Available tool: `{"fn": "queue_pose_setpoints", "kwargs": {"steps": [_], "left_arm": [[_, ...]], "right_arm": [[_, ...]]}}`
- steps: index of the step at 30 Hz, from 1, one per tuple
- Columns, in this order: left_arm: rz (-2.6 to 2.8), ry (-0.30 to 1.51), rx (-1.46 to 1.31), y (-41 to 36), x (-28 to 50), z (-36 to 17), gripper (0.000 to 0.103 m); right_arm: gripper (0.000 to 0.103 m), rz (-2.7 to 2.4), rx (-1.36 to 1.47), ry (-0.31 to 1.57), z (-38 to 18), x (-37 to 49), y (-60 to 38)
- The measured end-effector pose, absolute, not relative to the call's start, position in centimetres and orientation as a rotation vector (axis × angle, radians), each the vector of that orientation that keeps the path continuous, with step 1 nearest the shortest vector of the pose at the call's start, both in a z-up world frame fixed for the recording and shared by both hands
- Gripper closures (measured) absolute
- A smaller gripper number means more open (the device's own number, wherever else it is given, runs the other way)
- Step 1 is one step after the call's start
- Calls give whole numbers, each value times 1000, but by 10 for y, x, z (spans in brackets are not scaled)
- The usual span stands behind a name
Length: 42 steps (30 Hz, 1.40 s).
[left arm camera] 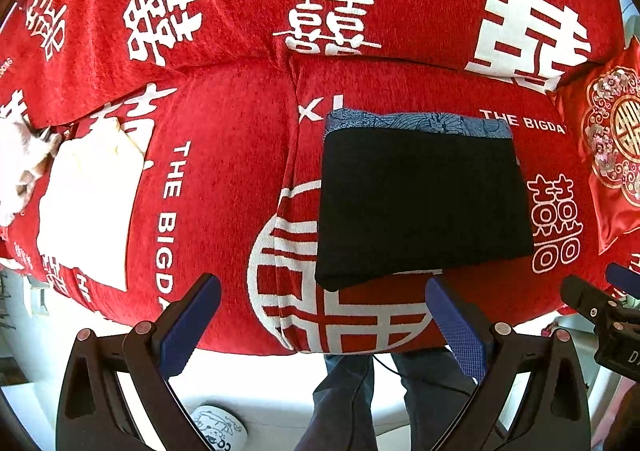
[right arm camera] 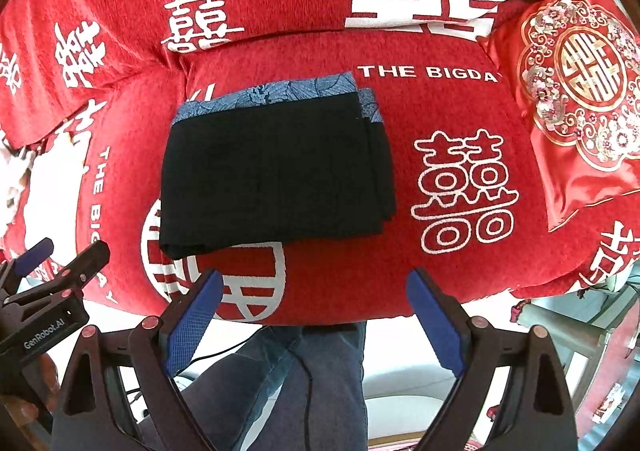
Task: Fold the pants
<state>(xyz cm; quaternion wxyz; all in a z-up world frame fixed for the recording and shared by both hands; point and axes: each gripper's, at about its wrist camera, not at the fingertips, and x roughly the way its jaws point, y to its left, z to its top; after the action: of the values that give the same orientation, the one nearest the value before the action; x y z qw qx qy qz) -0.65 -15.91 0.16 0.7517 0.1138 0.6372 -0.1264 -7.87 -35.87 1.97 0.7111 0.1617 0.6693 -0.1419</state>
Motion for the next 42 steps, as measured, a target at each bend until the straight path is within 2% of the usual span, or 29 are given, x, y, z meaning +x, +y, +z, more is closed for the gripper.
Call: {"fn": "queue_pose_setpoints", "kwargs": {"steps": [42], "left_arm": [[-296,1381,278,-164,-17,16,0]], "right_arm": [[9,-298,365,1464,32,-83,-356]]}}
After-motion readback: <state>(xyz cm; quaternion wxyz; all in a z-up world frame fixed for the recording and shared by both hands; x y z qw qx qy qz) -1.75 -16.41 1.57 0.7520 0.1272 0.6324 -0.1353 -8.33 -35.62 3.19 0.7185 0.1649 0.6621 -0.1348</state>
